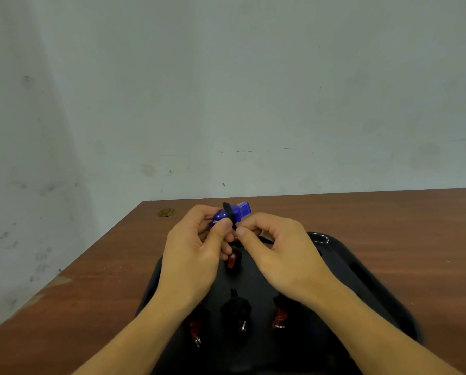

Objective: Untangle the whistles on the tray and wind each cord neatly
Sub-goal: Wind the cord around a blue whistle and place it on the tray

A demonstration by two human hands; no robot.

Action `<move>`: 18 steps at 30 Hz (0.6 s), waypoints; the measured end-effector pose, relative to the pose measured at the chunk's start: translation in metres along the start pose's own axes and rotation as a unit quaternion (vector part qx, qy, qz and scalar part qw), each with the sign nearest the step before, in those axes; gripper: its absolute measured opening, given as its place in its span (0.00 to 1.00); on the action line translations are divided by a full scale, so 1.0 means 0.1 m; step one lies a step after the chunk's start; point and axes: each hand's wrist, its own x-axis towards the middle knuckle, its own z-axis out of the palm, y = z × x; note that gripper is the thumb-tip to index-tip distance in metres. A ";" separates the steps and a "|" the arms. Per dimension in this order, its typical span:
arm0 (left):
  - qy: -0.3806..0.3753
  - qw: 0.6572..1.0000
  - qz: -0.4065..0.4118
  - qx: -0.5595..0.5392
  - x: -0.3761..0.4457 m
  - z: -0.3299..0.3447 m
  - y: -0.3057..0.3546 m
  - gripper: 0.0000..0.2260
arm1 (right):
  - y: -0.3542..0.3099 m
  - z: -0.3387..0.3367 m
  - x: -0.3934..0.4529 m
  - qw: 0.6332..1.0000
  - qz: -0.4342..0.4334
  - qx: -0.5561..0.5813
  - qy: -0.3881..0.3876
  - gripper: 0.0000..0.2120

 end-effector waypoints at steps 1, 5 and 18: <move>-0.002 0.999 0.005 0.034 0.00 -0.01 -0.02 0.07 | -0.01 -0.02 -0.01 1.000 -0.009 -0.010 -0.003 0.07; -0.022 0.991 0.022 0.129 0.03 -0.08 -0.07 0.07 | -0.04 -0.12 -0.02 0.999 -0.037 -0.034 -0.009 0.06; -0.233 0.965 0.064 0.099 -0.06 -0.17 0.01 0.08 | -0.04 -0.26 0.00 0.996 -0.024 0.076 0.025 0.09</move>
